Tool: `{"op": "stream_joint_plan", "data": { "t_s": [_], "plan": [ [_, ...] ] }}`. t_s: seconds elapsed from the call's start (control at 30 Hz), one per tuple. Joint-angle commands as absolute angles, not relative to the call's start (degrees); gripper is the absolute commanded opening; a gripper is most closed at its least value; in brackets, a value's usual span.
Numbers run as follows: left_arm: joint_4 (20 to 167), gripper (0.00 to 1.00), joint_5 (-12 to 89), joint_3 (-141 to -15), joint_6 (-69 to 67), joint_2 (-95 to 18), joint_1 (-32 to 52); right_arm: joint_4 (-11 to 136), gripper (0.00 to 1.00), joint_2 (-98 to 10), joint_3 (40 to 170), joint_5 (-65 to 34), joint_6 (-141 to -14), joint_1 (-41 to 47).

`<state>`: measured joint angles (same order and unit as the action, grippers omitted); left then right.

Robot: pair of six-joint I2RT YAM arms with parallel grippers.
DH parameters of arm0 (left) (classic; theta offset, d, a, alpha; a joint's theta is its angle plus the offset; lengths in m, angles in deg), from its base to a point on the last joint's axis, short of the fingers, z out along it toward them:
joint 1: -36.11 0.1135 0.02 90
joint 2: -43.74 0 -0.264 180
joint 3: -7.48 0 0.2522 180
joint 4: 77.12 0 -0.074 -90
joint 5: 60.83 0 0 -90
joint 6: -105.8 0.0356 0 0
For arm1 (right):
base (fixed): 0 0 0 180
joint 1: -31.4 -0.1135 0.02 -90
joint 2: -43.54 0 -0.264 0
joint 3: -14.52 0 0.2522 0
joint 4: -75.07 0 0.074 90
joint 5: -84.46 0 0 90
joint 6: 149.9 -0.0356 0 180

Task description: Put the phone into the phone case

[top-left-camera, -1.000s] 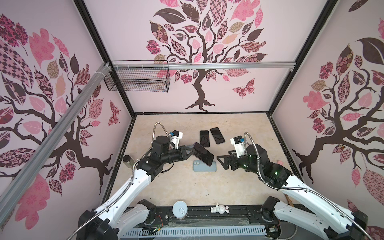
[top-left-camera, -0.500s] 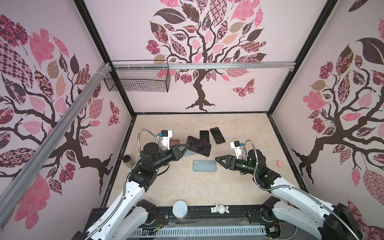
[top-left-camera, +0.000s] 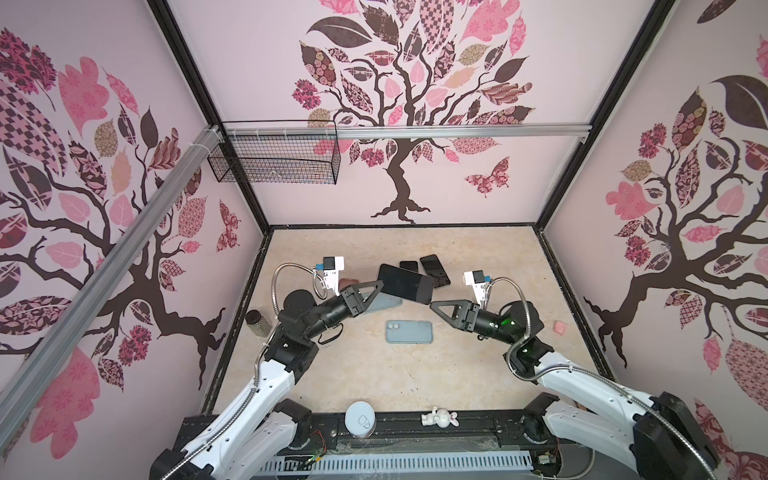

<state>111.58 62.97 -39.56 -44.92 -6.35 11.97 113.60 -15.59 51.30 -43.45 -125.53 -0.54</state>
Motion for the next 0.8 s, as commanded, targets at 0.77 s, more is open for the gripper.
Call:
{"op": "stream_joint_plan", "data": {
  "t_s": [0.77],
  "plan": [
    [127.18,0.0,65.91,-36.25,-52.49,-7.14,12.13,134.12,0.34,-22.63,54.54,-42.71,-133.2,-0.5]
  ]
}}
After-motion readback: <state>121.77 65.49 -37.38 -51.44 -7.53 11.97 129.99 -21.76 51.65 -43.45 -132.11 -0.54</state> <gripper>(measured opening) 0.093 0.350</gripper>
